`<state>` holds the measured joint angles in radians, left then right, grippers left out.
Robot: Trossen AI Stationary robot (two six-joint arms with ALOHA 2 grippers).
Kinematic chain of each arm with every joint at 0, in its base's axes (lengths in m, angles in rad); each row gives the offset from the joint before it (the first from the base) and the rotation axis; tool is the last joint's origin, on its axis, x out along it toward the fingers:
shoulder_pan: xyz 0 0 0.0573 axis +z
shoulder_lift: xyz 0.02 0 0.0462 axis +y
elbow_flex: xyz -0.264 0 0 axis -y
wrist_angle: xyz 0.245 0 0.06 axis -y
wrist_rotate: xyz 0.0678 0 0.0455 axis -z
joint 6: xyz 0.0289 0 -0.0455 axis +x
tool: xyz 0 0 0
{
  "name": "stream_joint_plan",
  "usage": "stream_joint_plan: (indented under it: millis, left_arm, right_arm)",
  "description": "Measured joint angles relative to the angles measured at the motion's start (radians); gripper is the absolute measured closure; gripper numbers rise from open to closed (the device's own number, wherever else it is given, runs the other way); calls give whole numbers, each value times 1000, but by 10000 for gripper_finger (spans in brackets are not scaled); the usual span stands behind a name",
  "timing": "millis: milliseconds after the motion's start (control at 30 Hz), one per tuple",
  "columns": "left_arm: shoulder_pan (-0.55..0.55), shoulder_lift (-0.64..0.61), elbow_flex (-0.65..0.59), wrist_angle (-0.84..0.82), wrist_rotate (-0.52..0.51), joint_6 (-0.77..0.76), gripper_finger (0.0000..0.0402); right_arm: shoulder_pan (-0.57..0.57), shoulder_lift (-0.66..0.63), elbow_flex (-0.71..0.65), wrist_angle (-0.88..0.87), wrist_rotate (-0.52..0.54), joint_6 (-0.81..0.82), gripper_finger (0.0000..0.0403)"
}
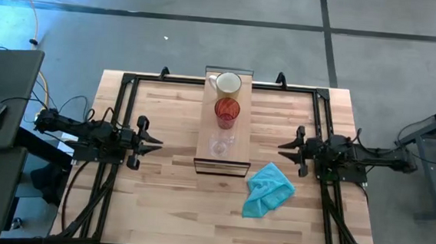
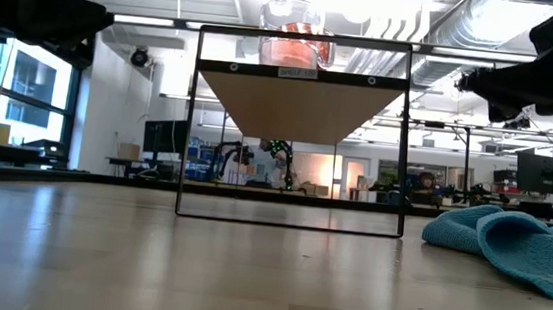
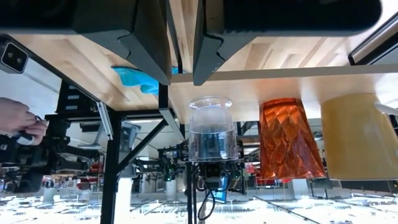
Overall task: Stack small to large cups/mugs on shelf
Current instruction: Return to Home Position
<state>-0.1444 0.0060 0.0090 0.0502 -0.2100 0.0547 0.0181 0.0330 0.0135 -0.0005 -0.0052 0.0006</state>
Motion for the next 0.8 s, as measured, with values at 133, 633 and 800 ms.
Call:
stream_joint_plan:
  millis: [133, 633, 800]
  left_arm:
    - [0, 0, 0, 0, 0, 0, 346]
    - [0, 0, 0, 0, 0, 0, 346]
    - [0, 0, 0, 0, 0, 0, 346]
  right_arm:
    - [0, 25, 0, 0, -2, 0, 311]
    - [0, 33, 0, -1, -1, 0, 311]
    - [0, 33, 0, -1, 2, 0, 311]
